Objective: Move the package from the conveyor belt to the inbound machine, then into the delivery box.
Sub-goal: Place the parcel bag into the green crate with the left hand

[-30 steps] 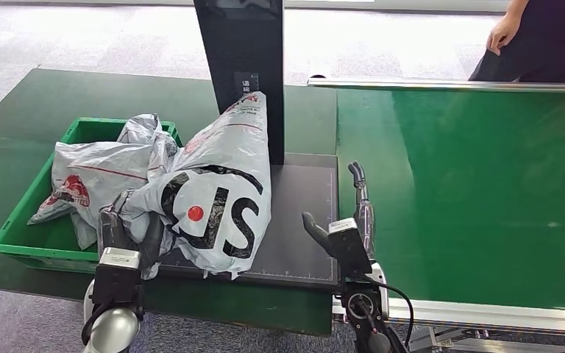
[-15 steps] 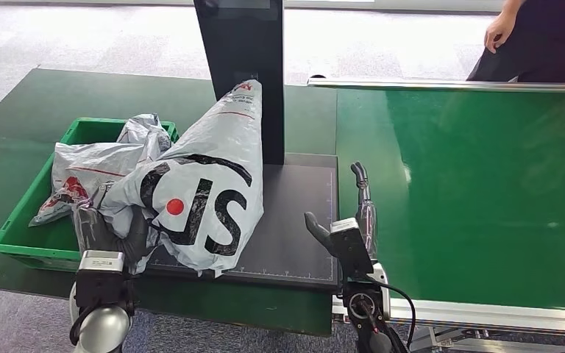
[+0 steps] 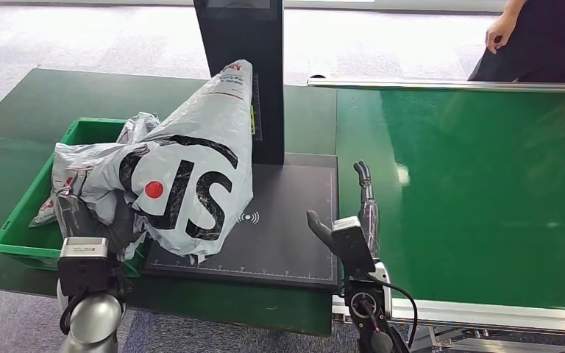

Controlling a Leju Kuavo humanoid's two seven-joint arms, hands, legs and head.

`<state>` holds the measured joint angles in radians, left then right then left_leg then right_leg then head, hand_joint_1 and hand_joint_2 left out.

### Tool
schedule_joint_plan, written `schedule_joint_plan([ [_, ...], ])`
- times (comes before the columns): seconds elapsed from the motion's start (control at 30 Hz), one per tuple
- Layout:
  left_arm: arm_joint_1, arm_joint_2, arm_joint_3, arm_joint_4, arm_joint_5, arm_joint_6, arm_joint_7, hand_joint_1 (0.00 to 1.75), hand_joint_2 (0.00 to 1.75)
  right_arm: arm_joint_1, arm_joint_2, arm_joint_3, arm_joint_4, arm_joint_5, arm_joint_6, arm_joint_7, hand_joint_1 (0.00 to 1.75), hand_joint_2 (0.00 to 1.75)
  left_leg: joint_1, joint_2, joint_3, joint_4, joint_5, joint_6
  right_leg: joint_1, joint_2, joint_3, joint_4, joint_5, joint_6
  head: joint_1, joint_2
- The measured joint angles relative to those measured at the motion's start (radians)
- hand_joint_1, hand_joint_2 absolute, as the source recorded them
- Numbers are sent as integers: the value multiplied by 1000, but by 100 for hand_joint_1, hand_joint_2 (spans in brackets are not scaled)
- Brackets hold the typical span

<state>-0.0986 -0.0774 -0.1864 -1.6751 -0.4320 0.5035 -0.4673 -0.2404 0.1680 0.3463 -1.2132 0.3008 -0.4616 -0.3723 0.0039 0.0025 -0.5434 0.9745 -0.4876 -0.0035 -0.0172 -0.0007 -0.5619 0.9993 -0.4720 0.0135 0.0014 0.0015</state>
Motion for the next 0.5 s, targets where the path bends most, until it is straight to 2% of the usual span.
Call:
schedule_joint_plan([
  [0.5, -26, -8, 43, -12, -20, 1, 2, 136, 175, 5, 2, -11, -10, 13, 4, 9, 0, 175, 0, 0, 0, 0, 0, 0, 0, 0, 0, 0, 0, 0, 0, 0],
])
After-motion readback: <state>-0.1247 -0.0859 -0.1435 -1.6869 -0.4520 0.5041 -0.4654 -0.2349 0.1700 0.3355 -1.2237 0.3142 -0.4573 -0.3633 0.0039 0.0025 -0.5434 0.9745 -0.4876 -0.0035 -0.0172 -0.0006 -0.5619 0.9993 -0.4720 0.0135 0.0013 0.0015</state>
